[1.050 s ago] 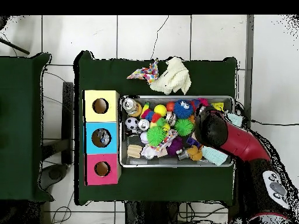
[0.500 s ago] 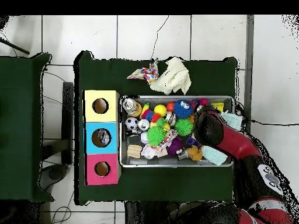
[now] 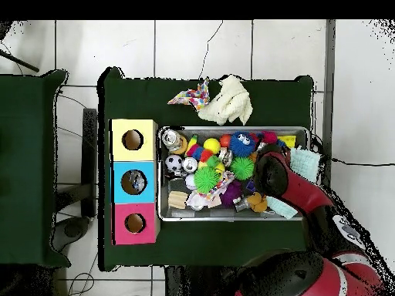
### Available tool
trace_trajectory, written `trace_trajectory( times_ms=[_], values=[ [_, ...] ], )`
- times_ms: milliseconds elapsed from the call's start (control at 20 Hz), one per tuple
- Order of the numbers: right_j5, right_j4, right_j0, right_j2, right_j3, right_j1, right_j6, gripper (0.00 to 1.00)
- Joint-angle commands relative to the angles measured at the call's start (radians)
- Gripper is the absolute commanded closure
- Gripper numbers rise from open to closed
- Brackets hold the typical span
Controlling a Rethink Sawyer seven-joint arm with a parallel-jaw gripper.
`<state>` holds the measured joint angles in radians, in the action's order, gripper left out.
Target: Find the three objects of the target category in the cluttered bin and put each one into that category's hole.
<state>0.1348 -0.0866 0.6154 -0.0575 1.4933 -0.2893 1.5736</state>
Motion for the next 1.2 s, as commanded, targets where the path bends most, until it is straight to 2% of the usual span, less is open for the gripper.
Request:
trace_trajectory(
  times_ms=[50,200,300,350,500,750,950,1050,1150,1200],
  values=[
    [0.047,-0.060,0.033,-0.146,-0.056,0.159,0.148,0.00],
    [0.052,-0.074,0.031,-0.146,-0.059,0.158,0.147,0.00],
    [0.053,-0.125,0.046,-0.169,-0.065,0.158,0.118,0.00],
    [0.056,-0.135,0.057,-0.183,-0.063,0.159,0.134,1.00],
    [0.058,-0.162,0.077,-0.207,-0.056,0.161,0.132,1.00],
    [-0.005,-0.134,0.006,-0.122,-0.086,0.145,0.112,1.00],
    [-0.008,-0.125,-0.027,-0.091,-0.091,0.136,0.114,1.00],
    [-0.005,-0.099,-0.078,-0.040,-0.072,0.093,0.131,1.00],
    [-0.089,-0.058,-0.157,0.037,-0.045,0.002,0.139,1.00],
    [-0.171,-0.034,-0.197,0.072,-0.028,-0.057,0.144,1.00]
  ],
)
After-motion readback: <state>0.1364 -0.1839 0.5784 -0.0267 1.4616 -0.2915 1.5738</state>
